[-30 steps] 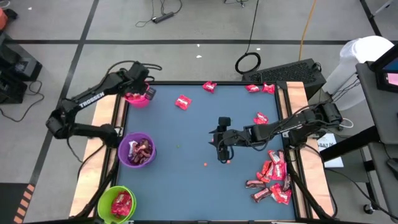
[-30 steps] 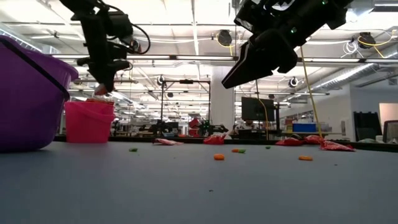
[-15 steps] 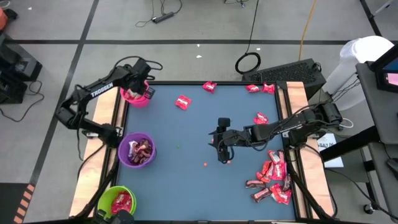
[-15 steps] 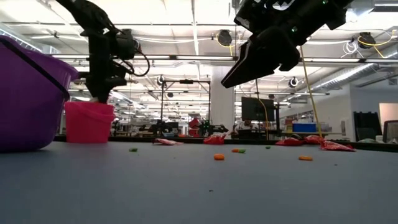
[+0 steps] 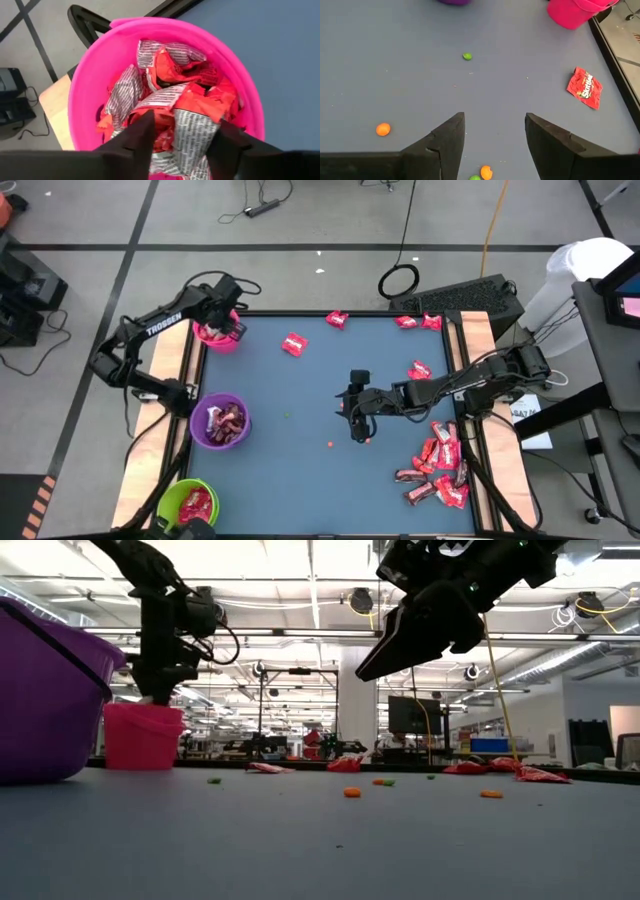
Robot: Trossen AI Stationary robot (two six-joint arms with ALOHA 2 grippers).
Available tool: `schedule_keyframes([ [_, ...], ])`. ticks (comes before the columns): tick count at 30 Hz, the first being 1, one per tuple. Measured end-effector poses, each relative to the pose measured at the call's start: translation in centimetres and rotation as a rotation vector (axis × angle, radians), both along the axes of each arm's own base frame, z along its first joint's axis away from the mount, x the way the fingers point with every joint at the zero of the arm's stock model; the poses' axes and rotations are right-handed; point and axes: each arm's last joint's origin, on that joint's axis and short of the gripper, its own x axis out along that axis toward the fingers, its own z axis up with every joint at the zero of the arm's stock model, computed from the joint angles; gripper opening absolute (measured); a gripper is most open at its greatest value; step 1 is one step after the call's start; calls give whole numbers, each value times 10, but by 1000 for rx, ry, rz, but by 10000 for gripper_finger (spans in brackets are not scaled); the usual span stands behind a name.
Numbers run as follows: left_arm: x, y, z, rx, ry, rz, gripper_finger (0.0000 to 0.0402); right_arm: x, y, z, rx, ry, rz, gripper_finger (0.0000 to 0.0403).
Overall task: Organize candy in baskets
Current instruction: Put the orange chocolate into the pink bucket
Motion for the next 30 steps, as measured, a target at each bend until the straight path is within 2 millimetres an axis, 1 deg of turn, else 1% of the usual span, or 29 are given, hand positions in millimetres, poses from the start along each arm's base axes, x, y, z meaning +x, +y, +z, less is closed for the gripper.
schedule_keyframes([
  [4, 2, 3, 13, 21, -9, -18, 206, 0, 0, 0, 0, 0, 0, 196],
  [8, 6, 0, 36, 86, -64, -42, 234, 0, 0, 0, 0, 0, -1, 196],
  [12, 10, -11, 59, 165, -130, -84, 242, 0, 0, 0, 0, 0, -1, 196],
  [18, 21, -41, 81, 242, -261, -184, 242, 0, 0, 0, -1, 0, 0, 196],
  [21, 31, -55, 84, 271, -320, -244, 242, 0, 0, 0, -1, 1, 0, 196],
  [24, 43, -70, 81, 278, -355, -327, 242, 0, 0, 0, -2, 1, 0, 196],
  [26, 54, -82, 77, 282, -409, -418, 242, 0, 0, 0, -2, 2, 0, 196],
  [30, 79, -110, 62, 321, -540, -626, 242, -2, 0, -2, -4, 25, -1, 196],
])
